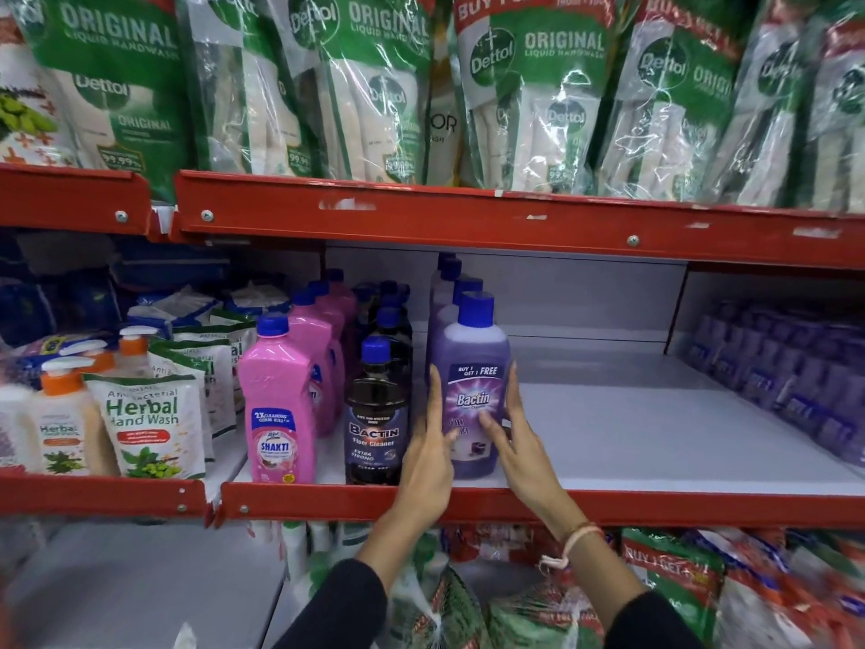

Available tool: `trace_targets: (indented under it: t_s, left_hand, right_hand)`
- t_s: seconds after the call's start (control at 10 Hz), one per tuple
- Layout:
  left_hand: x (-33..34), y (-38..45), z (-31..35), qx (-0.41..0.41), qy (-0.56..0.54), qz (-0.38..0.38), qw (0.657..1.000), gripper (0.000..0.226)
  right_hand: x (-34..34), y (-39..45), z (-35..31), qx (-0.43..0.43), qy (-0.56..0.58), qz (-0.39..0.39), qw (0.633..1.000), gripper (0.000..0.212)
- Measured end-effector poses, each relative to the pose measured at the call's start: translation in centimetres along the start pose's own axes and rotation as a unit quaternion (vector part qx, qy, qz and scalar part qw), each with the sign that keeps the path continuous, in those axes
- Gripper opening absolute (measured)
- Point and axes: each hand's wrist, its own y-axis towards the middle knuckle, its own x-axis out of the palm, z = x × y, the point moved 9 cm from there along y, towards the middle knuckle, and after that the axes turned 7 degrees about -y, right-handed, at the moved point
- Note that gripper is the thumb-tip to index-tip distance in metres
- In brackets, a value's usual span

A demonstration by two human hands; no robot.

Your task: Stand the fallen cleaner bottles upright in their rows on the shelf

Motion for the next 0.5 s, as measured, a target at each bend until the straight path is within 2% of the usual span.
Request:
trace_targets:
  t_s: [0.4,0.5]
  left_hand:
    - [-0.3,-3.5,2.1,-0.014,0.021,-0.078,0.997,0.073]
    - [-1.4,-4.3,3.6,0.012,0.063,-0.07,0.996,0.066]
  right_hand:
    - [-1.4,-4.0,-0.8,-0.013,-0.048,0.024,0.998,0.07]
    - [-2.9,-4.6,-2.5,-0.015,-0.117,0.117,0.986,0.069]
